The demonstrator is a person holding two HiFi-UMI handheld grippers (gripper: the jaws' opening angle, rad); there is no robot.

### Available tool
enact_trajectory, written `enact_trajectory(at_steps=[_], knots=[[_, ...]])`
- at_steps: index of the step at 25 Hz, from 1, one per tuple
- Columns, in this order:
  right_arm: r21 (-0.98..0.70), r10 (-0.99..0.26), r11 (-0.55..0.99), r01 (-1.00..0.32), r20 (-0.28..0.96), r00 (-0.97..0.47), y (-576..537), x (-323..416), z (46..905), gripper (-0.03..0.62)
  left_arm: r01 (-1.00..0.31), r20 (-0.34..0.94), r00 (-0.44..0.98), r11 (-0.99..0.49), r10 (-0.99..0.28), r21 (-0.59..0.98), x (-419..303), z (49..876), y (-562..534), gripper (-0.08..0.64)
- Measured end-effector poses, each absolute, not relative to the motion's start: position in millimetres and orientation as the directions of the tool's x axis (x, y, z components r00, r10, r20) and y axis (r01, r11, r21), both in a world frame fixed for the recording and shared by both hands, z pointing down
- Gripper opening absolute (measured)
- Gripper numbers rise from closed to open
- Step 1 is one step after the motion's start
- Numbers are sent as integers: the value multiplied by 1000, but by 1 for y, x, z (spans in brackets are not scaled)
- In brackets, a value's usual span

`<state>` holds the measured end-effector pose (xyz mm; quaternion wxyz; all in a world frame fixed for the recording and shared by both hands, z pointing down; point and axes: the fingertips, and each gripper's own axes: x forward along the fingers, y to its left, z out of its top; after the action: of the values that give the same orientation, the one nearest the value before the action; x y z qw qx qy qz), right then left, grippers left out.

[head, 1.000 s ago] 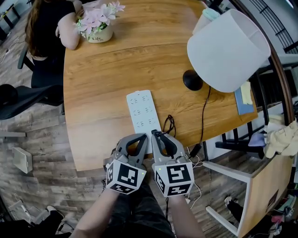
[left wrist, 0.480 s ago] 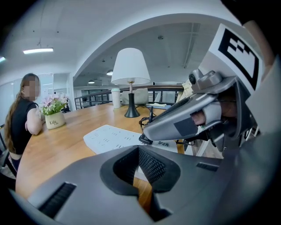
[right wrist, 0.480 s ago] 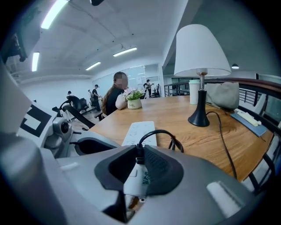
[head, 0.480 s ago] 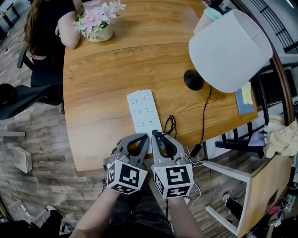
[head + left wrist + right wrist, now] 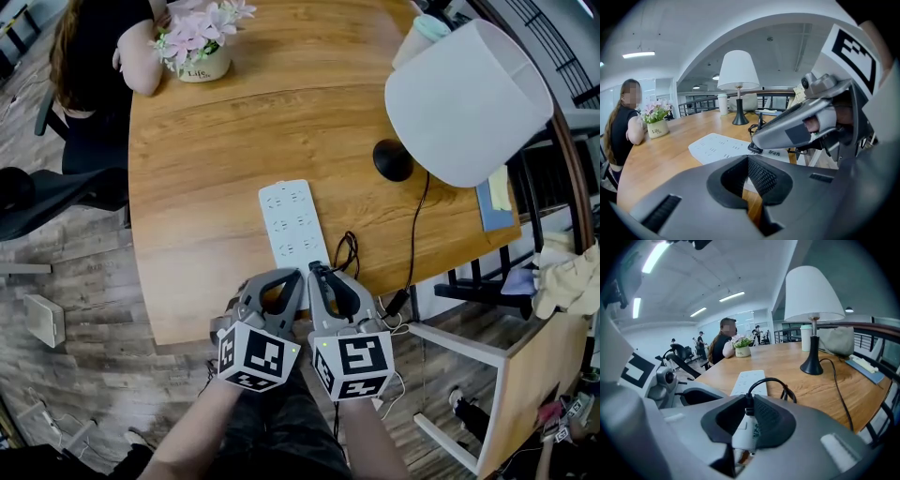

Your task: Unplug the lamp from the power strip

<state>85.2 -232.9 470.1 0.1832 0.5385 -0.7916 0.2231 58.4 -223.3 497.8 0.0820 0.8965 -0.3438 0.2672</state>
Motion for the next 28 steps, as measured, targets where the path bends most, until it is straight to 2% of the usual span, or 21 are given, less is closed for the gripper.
enact_trajectory(at_steps=[4, 9, 22, 28], knots=[[-120, -772, 347, -930, 526, -356, -232, 81, 465, 67, -663, 536, 618, -747, -575, -38, 58, 498, -224, -5], [-210, -774, 334, -919, 496, -394, -234, 78, 459, 67, -675, 530, 630, -737, -568, 13, 57, 499, -224, -5], [-219, -800, 259, -941, 497, -336, -235, 107, 461, 67, -685, 443, 676, -724, -589, 83, 57, 481, -228, -5], [-213, -809, 224, -951, 504, -303, -240, 122, 464, 67, -697, 440, 669, -711, -599, 91, 53, 481, -229, -5]])
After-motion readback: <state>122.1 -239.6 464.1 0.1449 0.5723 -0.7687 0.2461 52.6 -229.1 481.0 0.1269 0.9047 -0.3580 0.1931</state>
